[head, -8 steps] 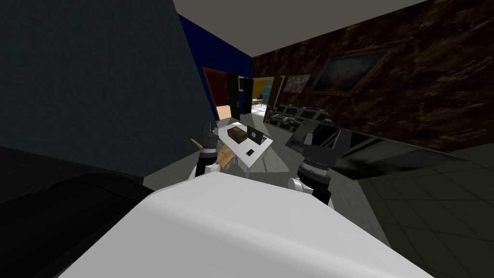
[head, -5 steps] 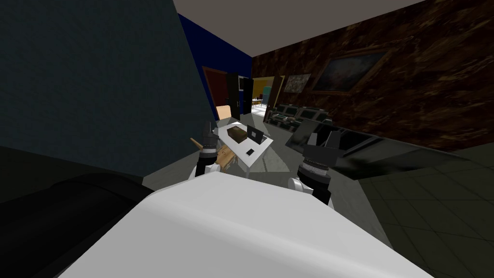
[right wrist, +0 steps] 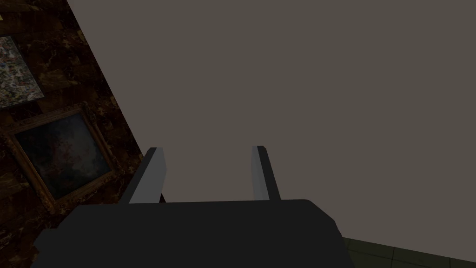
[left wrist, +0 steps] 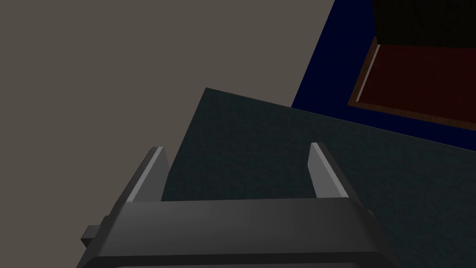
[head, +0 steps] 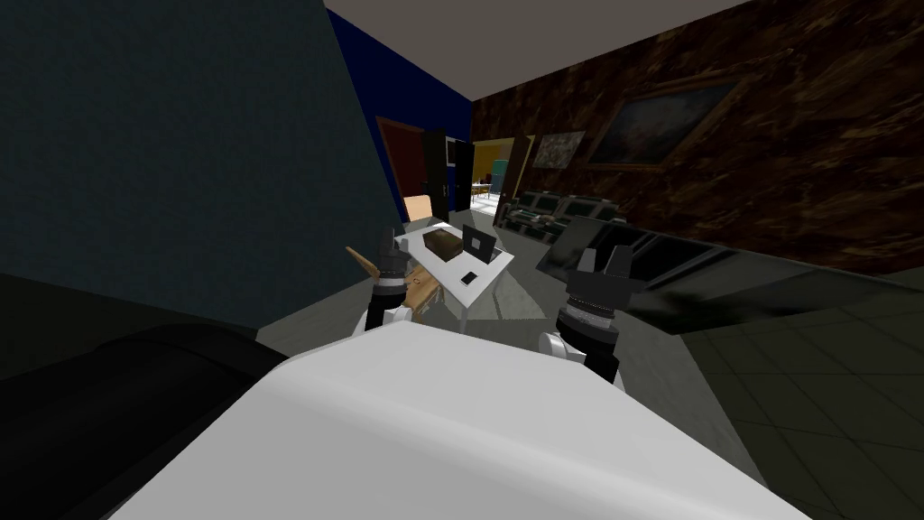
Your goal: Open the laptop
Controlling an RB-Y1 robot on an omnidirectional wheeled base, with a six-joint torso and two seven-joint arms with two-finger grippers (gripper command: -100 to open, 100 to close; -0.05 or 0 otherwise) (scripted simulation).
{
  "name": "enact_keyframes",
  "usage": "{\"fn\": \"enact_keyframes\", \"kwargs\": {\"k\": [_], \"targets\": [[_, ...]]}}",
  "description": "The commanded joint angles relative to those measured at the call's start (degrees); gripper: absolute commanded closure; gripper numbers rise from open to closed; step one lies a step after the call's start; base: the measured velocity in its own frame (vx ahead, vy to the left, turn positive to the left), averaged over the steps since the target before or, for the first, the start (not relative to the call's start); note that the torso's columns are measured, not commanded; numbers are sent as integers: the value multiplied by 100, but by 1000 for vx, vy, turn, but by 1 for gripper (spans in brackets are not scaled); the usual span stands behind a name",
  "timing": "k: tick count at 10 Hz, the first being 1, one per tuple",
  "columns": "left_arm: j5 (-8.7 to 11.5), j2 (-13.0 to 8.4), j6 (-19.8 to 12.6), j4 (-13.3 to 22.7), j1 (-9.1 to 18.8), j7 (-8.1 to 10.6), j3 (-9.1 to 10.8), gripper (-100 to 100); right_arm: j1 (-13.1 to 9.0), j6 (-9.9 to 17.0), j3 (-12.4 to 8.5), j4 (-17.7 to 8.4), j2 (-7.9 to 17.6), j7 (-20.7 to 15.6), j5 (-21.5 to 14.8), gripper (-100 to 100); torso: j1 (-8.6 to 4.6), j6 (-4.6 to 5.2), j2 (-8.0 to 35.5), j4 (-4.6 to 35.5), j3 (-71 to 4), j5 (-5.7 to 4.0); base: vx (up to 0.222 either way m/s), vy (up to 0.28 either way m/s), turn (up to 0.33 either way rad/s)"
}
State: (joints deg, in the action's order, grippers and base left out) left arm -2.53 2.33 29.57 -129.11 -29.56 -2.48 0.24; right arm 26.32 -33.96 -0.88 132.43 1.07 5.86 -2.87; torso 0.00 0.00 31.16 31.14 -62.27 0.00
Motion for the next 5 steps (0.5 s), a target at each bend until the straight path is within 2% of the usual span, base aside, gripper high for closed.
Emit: {"fn": "enact_keyframes", "kwargs": {"k": [1,2,3,5], "targets": [[0,0,0,0,0,0,0,0,0,0,0,0,0,0,0,0,0,0,423,423,-846,0,0,0,0],[-7,-215,-2,6,-24,100,18,-100,0,0,0,0,0,0,0,0,0,0,846,846,-1692,0,-9,-27,-7],[-13,-370,-3,7,-49,199,36,-100,0,0,0,-2,-1,0,0,0,-7,0,1044,1036,-2084,-1,-22,-72,-8],[-33,-674,-2,4,-124,485,95,-100,0,1,1,-3,-2,0,0,0,-23,0,1111,1108,-2222,-7,-25,-118,-5]]}}
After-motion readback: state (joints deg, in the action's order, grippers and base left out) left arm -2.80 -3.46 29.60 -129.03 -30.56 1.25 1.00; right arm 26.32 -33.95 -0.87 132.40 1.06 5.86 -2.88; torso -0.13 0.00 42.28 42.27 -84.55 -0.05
